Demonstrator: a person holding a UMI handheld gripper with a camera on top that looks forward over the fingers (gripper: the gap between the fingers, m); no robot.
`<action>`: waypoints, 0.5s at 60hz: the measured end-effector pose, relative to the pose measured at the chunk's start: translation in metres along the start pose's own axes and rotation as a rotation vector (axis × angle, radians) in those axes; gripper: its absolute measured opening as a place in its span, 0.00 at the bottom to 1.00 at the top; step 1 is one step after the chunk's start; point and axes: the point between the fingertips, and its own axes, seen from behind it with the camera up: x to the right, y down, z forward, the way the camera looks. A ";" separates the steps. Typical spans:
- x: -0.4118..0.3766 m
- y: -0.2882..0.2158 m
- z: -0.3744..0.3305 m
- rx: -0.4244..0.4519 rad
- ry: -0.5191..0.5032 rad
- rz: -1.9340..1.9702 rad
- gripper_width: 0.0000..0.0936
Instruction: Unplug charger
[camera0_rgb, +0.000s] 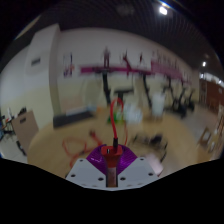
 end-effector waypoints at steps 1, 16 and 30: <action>-0.001 -0.026 -0.013 0.059 0.015 -0.014 0.11; 0.062 -0.204 -0.031 0.177 0.041 0.005 0.11; 0.189 -0.076 -0.004 -0.162 0.170 -0.028 0.12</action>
